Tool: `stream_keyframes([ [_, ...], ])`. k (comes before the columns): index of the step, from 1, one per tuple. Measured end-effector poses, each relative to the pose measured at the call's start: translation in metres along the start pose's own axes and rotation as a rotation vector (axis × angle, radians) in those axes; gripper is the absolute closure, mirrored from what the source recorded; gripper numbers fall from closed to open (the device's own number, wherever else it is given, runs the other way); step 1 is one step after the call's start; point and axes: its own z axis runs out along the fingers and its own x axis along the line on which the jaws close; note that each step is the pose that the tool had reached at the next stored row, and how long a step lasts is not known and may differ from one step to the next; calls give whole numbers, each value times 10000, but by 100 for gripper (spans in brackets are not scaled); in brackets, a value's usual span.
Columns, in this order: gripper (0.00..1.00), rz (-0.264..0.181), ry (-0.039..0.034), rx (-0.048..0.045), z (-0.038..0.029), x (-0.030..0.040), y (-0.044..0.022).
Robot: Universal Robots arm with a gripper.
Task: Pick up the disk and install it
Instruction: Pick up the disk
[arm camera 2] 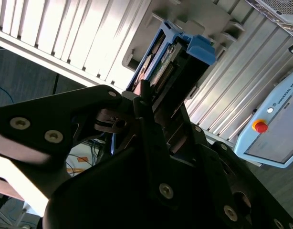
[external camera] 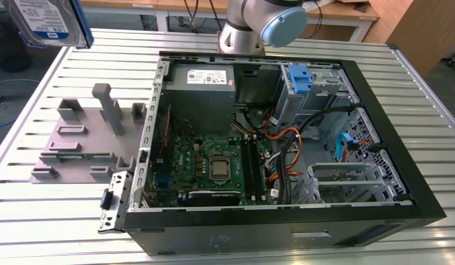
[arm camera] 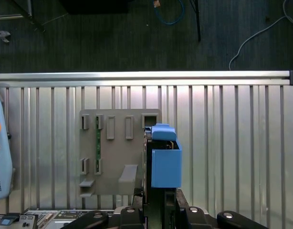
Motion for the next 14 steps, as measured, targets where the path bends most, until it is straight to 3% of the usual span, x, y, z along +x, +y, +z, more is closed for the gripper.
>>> stream_keyframes([
  [14,65,0,0,0,-10,-1,-24],
])
